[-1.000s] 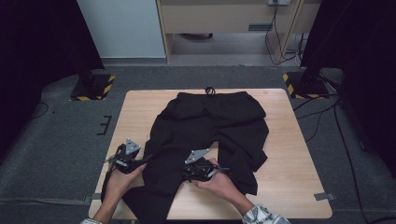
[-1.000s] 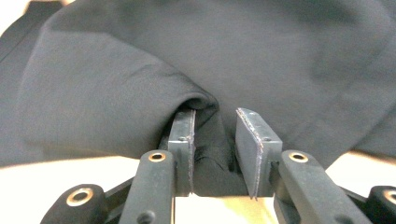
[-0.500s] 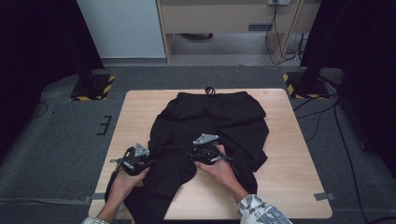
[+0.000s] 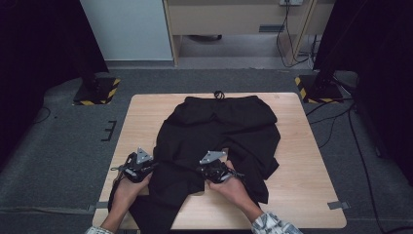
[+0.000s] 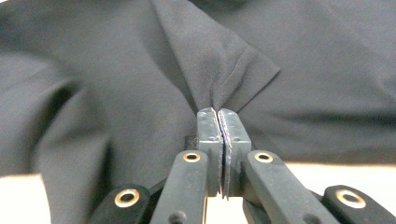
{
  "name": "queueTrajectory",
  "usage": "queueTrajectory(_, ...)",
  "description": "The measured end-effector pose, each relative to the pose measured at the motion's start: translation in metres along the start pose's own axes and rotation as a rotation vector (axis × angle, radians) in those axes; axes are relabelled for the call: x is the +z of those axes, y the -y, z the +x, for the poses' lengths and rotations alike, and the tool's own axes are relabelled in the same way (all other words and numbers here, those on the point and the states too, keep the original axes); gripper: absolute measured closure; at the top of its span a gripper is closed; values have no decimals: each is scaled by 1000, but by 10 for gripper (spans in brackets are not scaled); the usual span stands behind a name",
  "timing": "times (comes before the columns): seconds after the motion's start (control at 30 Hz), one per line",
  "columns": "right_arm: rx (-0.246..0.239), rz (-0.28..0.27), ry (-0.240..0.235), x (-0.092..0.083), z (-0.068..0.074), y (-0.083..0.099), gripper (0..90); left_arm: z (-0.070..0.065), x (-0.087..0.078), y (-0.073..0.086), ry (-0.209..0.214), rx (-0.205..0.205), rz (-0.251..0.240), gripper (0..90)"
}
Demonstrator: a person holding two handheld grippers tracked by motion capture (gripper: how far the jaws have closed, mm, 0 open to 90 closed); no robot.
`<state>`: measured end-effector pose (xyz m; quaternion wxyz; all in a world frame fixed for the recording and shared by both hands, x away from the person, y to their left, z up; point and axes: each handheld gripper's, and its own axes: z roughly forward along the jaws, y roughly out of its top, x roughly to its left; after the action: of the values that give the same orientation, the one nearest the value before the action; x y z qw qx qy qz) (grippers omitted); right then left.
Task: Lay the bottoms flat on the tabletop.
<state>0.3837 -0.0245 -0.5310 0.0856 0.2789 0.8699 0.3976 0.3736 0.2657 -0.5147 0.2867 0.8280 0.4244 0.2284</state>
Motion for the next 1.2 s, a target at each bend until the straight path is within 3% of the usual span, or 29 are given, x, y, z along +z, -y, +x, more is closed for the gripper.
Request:
queueTrajectory(0.1,3,-1,-16,-9,3,6,808,1,3,2,-10,2,13,625)
queueTrajectory(0.2,30,-57,-2,-20,-4,4,732,2,2,4,3,-8,13,617)
queueTrajectory(0.3,48,-95,44,-27,-17,-1,706,1,1,5,31,-12,18,692)
queueTrajectory(0.4,57,-92,101,-24,-30,-5,704,-2,0,4,55,7,37,783)
queueTrajectory(0.5,72,-82,116,-16,-39,-8,705,-6,-4,4,73,38,50,871)
queueTrajectory(0.63,64,-51,118,-4,-41,-6,707,-5,-8,7,123,45,51,881)
queueTrajectory(0.7,50,-19,131,0,-41,-3,711,-2,-10,9,119,38,49,880)
queueTrajectory(0.87,53,-13,150,-1,-49,-2,732,11,-12,9,34,1,31,876)
queueTrajectory(1.0,70,-1,197,-3,-66,-3,736,24,-5,10,-30,-43,27,841)
queueTrajectory(1.07,84,10,216,-3,-72,-4,732,27,-2,12,-21,-63,25,782)
queueTrajectory(1.13,91,26,229,-4,-74,-7,715,26,-1,14,-32,-52,15,715)
queueTrajectory(1.2,92,-4,210,-7,-70,-10,704,25,-2,14,-21,-50,-1,646)
